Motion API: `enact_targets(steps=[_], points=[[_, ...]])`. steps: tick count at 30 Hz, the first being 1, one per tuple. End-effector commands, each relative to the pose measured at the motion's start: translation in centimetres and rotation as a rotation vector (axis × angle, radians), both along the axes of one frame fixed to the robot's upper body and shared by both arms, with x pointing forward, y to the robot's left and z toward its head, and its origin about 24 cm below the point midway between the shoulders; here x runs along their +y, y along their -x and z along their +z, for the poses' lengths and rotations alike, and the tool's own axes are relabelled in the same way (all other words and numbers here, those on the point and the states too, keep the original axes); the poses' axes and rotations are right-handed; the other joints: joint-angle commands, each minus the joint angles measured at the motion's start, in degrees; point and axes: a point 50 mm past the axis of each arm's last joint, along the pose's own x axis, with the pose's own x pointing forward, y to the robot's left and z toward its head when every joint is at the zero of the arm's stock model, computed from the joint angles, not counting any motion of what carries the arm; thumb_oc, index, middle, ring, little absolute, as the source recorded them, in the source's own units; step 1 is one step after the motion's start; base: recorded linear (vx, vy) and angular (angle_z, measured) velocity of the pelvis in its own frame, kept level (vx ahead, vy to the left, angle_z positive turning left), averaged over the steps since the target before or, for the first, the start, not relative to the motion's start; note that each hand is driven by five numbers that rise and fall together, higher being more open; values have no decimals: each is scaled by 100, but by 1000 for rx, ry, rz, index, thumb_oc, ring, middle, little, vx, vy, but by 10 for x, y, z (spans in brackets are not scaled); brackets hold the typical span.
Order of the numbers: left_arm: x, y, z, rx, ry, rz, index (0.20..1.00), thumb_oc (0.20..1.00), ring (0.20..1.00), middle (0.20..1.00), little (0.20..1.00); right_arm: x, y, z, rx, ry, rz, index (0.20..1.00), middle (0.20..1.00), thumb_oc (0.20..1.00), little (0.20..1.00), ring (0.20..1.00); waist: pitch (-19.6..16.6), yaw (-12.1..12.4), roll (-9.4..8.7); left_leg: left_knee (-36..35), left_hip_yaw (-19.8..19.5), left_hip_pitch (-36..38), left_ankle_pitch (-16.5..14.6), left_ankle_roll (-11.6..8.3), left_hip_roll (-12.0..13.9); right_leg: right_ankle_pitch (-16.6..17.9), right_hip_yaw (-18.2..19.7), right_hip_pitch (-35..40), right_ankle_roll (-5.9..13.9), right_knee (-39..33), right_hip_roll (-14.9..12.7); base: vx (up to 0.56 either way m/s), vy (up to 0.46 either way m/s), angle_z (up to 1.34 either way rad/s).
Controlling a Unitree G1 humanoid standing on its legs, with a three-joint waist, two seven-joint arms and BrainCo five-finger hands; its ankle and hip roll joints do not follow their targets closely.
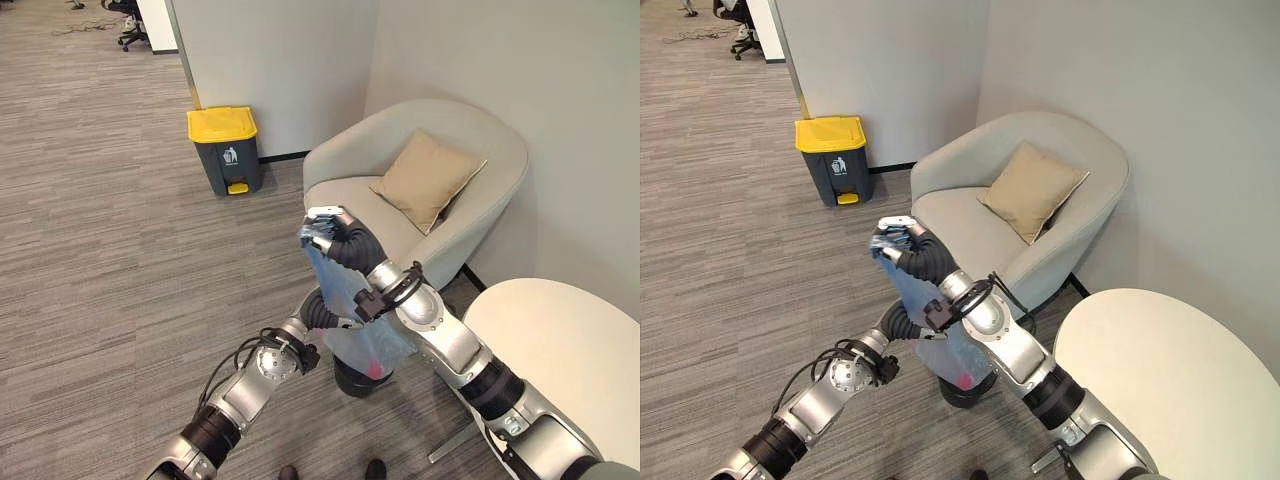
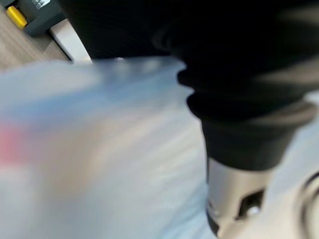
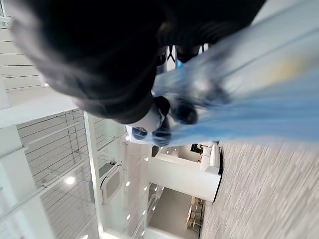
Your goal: Gather garbage on tea table into small bin, then transfer packed bag to large trash can.
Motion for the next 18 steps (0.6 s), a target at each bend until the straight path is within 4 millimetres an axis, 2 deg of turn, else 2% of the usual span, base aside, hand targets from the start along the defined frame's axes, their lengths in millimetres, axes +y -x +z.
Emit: enact_targets(steps=[1,6,7,8,13,18], points=[[-10,-14,9,-99,-73,0,1000,1000,1000,1000,1000,24,19,65,-166,-274,168,200,200,200,200,200,-60,-29,-168,-33,-122,130,-744,-25,-99,-924,244,84,351,355,48,0,0,0],[-26,-19,13,-128,-93,-13,1000,1000,1000,1000,1000,41,29,73,-168,-296,243,200,200,200,200,200,-40,6,-204,-24,-147,101,-733,-20,-93,-910,228,56,344,366,36,0,0,0],[-28,-20,14,-129,-91,-16,699,699,699,699,699,43,30,73,-166,-295,248,200,200,200,200,200,-36,8,-209,-23,-150,97,-732,-18,-93,-907,226,54,346,367,32,0,0,0],[-31,-20,15,-129,-79,-21,200,200,200,200,200,45,30,72,-163,-292,256,200,200,200,200,200,-27,9,-215,-26,-151,94,-729,-18,-95,-903,224,48,347,369,29,0,0,0],[-32,-22,27,-133,54,10,200,200,200,200,200,41,27,63,-148,-257,233,200,200,200,200,200,-12,-8,-211,-61,-138,89,-704,-13,-108,-875,213,42,361,353,6,0,0,0],[-19,-20,38,-156,148,48,200,200,200,200,200,25,16,36,-114,-141,142,200,200,200,200,200,-17,-33,-172,-97,-121,104,-691,-3,-132,-855,199,42,384,352,-23,0,0,0]])
